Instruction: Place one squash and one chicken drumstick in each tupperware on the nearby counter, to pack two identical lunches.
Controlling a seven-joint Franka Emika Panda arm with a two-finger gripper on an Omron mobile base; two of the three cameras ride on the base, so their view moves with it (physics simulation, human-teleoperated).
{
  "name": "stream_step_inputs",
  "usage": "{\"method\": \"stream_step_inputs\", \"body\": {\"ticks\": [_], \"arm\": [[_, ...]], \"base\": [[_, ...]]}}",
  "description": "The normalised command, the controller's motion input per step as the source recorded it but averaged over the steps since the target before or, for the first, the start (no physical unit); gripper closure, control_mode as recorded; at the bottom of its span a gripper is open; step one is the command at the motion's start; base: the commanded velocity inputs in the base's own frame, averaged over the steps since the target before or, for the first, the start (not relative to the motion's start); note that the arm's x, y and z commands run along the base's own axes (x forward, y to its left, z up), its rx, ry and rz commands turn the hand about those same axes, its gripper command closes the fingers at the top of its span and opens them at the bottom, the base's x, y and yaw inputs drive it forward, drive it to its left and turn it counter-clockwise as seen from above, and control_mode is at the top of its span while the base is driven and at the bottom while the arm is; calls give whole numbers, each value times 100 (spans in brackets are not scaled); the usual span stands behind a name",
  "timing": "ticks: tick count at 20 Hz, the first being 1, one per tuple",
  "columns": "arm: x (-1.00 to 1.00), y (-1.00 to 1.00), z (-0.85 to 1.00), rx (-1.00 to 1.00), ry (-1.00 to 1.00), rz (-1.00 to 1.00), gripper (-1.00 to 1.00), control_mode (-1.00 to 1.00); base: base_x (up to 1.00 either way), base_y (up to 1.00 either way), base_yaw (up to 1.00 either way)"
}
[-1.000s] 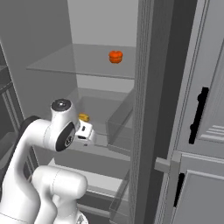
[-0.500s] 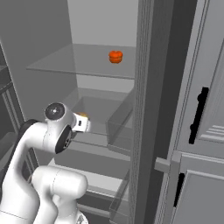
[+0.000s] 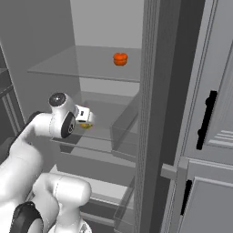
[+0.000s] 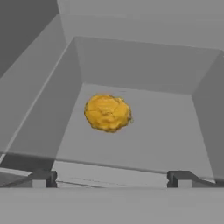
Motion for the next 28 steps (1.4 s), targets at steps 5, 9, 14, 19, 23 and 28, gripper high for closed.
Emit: {"method": "stream_step_inputs", "body": {"ticks": [5,9,14,19,23,28], "arm": [[54,8,-25,-1,1,-1,-100,-100],[51,0,-19,0,-1,0,-100,-100],[34,0,-11,-1,1,11,-100,-100],[-1,-1,-14,-5,13,13,-100,-100],[-28,-2,-1,-2,5,3,-100,-100],[7,5,-26,-3,0,0,-100,-100]], "base": [[0,0,0],[0,0,0],[0,0,0],[0,0,0],[0,0,0],[0,0,0]]}}
